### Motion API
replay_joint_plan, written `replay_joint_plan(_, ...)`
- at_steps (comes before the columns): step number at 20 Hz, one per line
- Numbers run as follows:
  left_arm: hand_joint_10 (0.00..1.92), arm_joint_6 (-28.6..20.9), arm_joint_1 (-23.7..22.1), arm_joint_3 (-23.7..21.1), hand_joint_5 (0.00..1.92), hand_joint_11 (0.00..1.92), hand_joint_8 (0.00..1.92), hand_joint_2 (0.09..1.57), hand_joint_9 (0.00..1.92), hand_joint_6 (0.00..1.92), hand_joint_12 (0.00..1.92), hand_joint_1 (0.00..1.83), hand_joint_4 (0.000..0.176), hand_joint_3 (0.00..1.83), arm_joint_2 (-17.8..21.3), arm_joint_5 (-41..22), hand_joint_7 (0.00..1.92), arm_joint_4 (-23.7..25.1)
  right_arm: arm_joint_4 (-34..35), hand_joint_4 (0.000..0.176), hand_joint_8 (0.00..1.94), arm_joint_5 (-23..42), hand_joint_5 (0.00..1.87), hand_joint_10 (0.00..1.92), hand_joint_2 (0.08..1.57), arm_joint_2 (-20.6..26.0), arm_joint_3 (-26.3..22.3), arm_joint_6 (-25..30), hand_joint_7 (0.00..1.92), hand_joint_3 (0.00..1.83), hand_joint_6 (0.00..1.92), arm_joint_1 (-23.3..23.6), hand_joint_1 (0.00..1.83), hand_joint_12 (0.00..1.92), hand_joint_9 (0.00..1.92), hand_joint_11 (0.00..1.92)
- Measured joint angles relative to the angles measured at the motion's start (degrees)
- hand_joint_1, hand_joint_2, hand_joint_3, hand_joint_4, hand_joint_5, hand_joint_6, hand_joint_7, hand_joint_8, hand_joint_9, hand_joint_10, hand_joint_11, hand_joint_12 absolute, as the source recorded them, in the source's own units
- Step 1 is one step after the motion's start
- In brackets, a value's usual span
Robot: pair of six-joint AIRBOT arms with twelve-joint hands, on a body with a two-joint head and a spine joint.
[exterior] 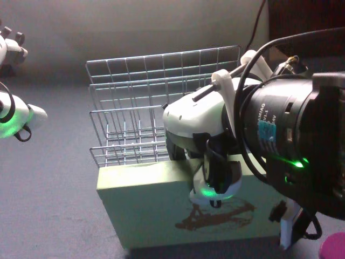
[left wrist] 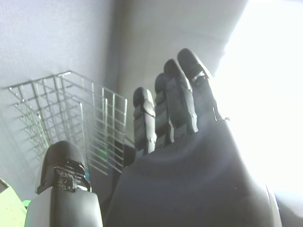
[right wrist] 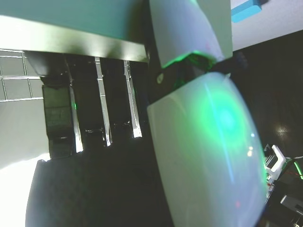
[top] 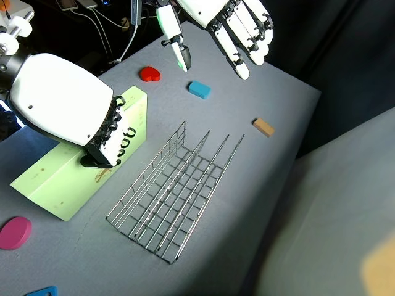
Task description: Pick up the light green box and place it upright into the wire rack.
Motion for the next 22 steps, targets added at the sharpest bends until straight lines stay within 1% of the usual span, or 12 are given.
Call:
replay_joint_plan(2, 0.0, -0.02, -0.15, 0.0, 0.27, 0.0, 0.01, 1.15, 0.23, 0.01, 0.71, 0.23, 0.075, 0.0, 0.0, 0.0, 0.19, -0.09, 0.04, 0.0, 1.03, 0.09, 0.92, 1.34, 1.12, 0.35, -0.02, 0.02, 0.99, 0.0, 0.83, 0.42, 1.38, 1.5, 0.94, 0.8)
replay_joint_plan(3, 0.0, 0.02, -0.31, 0.0, 0.28, 0.0, 0.0, 1.15, 0.23, 0.01, 0.72, 0.24, 0.074, 0.0, 0.0, 0.0, 0.2, -0.02, -0.02, 0.0, 1.1, 0.33, 0.86, 1.38, 1.14, 0.83, -0.2, -0.02, 0.93, 0.01, 0.94, 0.98, 1.37, 1.5, 0.88, 0.79)
replay_joint_plan(5, 0.0, -0.02, -0.66, 0.0, 0.28, 0.0, 0.0, 1.15, 0.23, 0.01, 0.72, 0.24, 0.074, 0.0, 0.0, 0.09, 0.2, 0.0, 0.07, 0.0, 1.13, 1.51, 0.84, 1.4, 1.15, 2.36, -0.83, -0.74, 0.92, 0.0, 0.97, 2.45, 1.36, 1.51, 0.87, 0.79)
replay_joint_plan(7, 0.0, 0.15, -0.68, 0.0, 0.26, 0.0, 0.0, 1.16, 0.23, 0.0, 0.68, 0.24, 0.076, 0.0, 0.0, 0.11, 0.19, -0.13, 0.11, 0.0, 1.14, 2.49, 0.9, 1.13, 1.13, 3.74, -1.36, -0.92, 1.0, 0.0, 0.97, 4.96, 1.24, 1.5, 0.91, 0.75)
replay_joint_plan(8, 0.0, 0.28, -0.79, 0.0, 0.25, 0.0, 0.0, 1.16, 0.22, 0.0, 0.65, 0.24, 0.076, 0.0, 0.0, 0.13, 0.19, -0.31, 0.07, 0.0, 1.1, 2.58, 0.85, 1.33, 1.14, 4.11, -1.42, -1.01, 0.94, 0.0, 0.99, 5.97, 1.34, 1.5, 0.88, 0.74)
replay_joint_plan(9, 0.0, 0.28, -0.76, 0.0, 0.24, 0.0, 0.0, 1.16, 0.22, 0.0, 0.62, 0.24, 0.077, 0.0, 0.0, 0.13, 0.18, -0.35, 0.13, 0.0, 1.11, 2.62, 0.81, 1.39, 1.16, 4.55, -1.42, -1.03, 0.91, 0.0, 1.05, 7.65, 1.36, 1.5, 0.87, 0.75)
replay_joint_plan(13, 0.0, 0.33, -0.85, -0.44, 0.24, 0.0, 0.0, 1.14, 0.22, 0.0, 0.67, 0.24, 0.077, 0.0, 0.0, 1.14, 0.18, -0.44, -0.02, 0.0, 1.12, 2.69, 0.81, 1.4, 1.16, 5.42, -1.4, -2.58, 0.91, 0.0, 1.05, 12.94, 1.36, 1.51, 0.86, 0.76)
replay_joint_plan(16, 0.0, 0.28, -0.85, -0.44, 0.25, 0.0, 0.0, 1.14, 0.22, 0.0, 0.67, 0.24, 0.077, 0.0, 0.0, 1.03, 0.18, -0.46, 0.26, 0.0, 1.13, 2.86, 0.82, 1.4, 1.16, 5.4, -1.16, -5.01, 0.91, 0.0, 1.04, 14.99, 1.36, 1.51, 0.86, 0.72)
replay_joint_plan(19, 0.0, 0.28, -0.83, -0.44, 0.25, 0.0, 0.0, 1.15, 0.22, 0.0, 0.67, 0.23, 0.077, 0.0, 0.0, 1.14, 0.18, -0.48, 0.0, 0.0, 1.12, 2.97, 0.82, 1.4, 1.16, 4.15, 1.22, -6.67, 0.9, 0.0, 1.04, 16.83, 1.36, 1.51, 0.87, 0.72)
replay_joint_plan(20, 0.0, 0.28, -0.83, -0.44, 0.25, 0.0, 0.0, 1.15, 0.22, 0.0, 0.67, 0.24, 0.076, 0.0, 0.0, 1.11, 0.18, -0.46, -0.02, 0.0, 1.15, 2.99, 0.86, 1.21, 1.15, 3.87, 1.7, -7.08, 0.96, 0.0, 1.04, 17.07, 1.25, 1.49, 0.9, 0.79)
replay_joint_plan(21, 0.0, 0.28, -0.83, -0.44, 0.26, 0.0, 0.0, 1.15, 0.23, 0.01, 0.67, 0.24, 0.076, 0.0, 0.0, 1.09, 0.18, -0.48, -0.81, 0.0, 1.12, 3.32, 0.84, 1.34, 1.15, 3.34, 2.67, -7.54, 0.91, 0.0, 1.02, 17.49, 1.34, 1.49, 0.89, 0.8)
replay_joint_plan(22, 0.0, 0.31, -0.83, -0.55, 0.26, 0.0, 0.0, 1.15, 0.22, 0.01, 0.67, 0.24, 0.076, 0.0, 0.0, 1.16, 0.18, -0.48, -1.92, 0.0, 1.12, 3.91, 0.84, 1.38, 1.15, 2.91, 3.19, -7.61, 0.9, 0.0, 1.01, 17.46, 1.36, 1.48, 0.89, 0.8)
